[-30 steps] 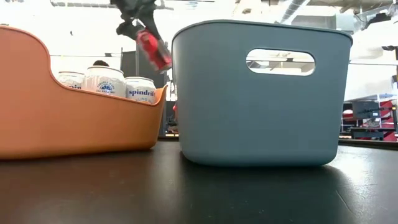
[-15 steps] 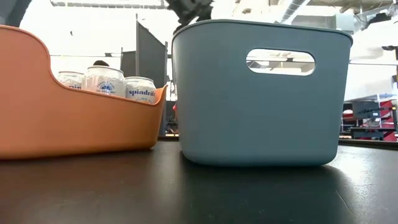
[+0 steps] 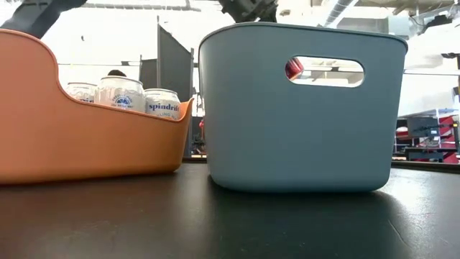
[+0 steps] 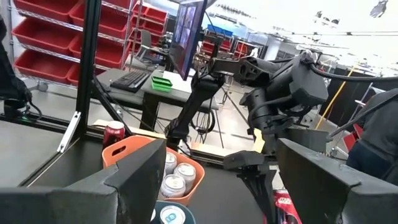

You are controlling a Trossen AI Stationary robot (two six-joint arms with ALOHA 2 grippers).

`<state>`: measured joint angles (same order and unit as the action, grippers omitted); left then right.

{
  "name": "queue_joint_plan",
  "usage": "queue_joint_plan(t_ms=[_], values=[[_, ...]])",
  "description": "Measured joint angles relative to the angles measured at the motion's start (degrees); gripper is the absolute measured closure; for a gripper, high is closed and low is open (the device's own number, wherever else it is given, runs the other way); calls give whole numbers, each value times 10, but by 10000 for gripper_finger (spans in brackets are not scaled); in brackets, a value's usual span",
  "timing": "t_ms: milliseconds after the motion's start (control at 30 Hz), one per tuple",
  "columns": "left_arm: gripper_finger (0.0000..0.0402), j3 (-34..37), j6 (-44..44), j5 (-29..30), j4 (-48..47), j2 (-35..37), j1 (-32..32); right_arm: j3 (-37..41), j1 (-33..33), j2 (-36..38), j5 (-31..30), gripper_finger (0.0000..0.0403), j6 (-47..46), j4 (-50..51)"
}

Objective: Sort soda cans
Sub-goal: Put the top red soda can into the yellow bin

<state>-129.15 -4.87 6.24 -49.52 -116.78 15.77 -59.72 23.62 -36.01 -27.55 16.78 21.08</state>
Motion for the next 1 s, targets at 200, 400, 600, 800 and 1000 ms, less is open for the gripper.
queue_joint_plan(t_ms=[200, 400, 600, 800, 1000], values=[[98, -49, 6, -9, -12, -42, 4, 0, 0, 19, 0, 80, 2, 34], [98, -58, 27, -21, -22, -64, 18, 0, 0, 19, 0, 80, -3, 67], [98, -56, 39, -18, -37, -91, 28, 0, 0, 11, 0, 80, -9, 90], [98, -56, 69, -20, -19, -111, 26, 0, 0, 3, 0, 80, -26, 118], [98, -58, 102, -17, -3, -127, 19, 0, 0, -13, 0, 80, -50, 139]])
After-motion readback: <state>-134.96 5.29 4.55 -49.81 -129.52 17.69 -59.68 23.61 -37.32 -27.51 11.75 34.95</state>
